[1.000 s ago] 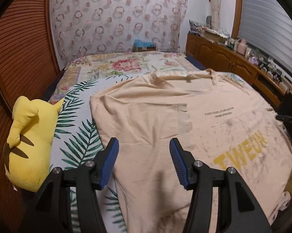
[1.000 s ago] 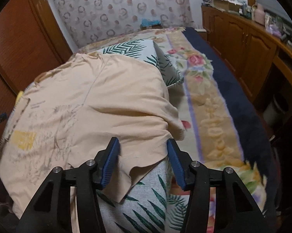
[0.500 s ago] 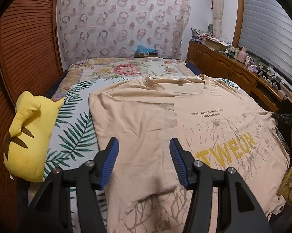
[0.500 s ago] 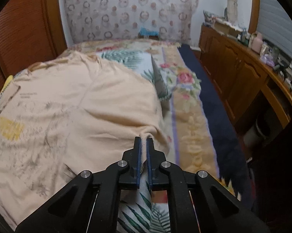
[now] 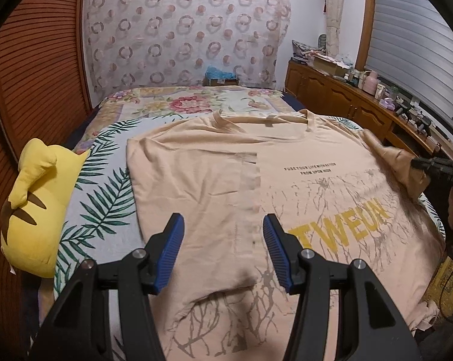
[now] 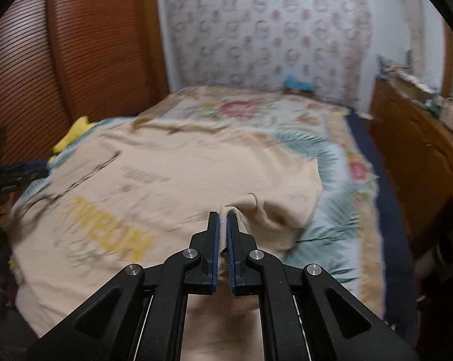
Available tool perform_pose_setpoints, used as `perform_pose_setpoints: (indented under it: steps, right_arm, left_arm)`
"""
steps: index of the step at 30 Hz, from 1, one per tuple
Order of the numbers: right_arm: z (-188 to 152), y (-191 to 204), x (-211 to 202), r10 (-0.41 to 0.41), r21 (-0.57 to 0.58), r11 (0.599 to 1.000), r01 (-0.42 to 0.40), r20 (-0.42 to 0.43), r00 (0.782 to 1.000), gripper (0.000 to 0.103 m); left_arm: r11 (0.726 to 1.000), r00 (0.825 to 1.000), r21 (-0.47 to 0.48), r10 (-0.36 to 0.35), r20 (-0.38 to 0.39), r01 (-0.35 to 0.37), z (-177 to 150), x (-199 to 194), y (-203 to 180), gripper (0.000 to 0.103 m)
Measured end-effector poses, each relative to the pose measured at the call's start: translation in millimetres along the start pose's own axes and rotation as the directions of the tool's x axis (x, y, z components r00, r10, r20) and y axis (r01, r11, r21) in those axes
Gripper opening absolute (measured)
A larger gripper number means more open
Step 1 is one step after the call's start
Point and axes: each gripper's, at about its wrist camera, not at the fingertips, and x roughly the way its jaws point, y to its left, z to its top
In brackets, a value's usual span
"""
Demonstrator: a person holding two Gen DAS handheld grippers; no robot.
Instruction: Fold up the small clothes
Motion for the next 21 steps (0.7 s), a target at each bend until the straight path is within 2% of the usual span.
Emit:
perform_pose_setpoints:
  steps: [1, 3, 5, 6, 9, 14, 19, 21]
  right_arm:
    - [-3, 5, 6, 0.010, -0.005, 1.000, -0.010, -0.020, 1.000, 0.010]
    - [-7, 11, 11, 0.024, -0.008, 1.000, -0.024, -0.037, 0.999, 0.038]
    - [-9, 9, 11, 0.017, -0.002, 1.000, -0.017, -0.032, 0.999, 0.047]
    - [-10, 4, 9, 0.005, 0.004, 1.000, -0.005, -0.029, 1.000, 0.047]
    - [-9, -14, 3, -0.037, 0.043, 0.998, 0.038, -0.016, 0.999, 0.048]
    - [-9, -44, 18, -0.062, 0.106, 0.992, 0.068, -0.060, 0.996, 0.047]
    - [-8, -50, 43, -0.067, 0.095, 0.992, 0.077, -0.109, 0.992, 0.031]
    - [-7, -49, 50, -0.074, 0.085, 0.993, 0.085, -0.125, 0.989, 0.018]
  left_arm:
    - [1.000, 1.000, 0.002, -0.003, 0.000, 0.003, 0, 0, -2, 0.054]
    - [1.000, 1.000, 0.003, -0.012, -0.001, 0.012, -1, -1, -5, 0.054]
    - [1.000, 1.000, 0.006, -0.019, -0.003, 0.019, -1, 0, -9, 0.054]
    - [1.000, 1.000, 0.009, -0.023, -0.004, 0.023, -2, 0, -11, 0.054]
    - [0.999, 0.999, 0.016, -0.031, -0.007, 0.032, -2, 1, -16, 0.054]
    - [0.999, 0.999, 0.019, -0.047, -0.011, 0.047, -4, 4, -21, 0.054]
    - [0.999, 0.999, 0.022, -0.049, -0.017, 0.050, -5, 5, -22, 0.054]
    - [0.999, 0.999, 0.022, -0.049, -0.018, 0.049, -5, 5, -23, 0.054]
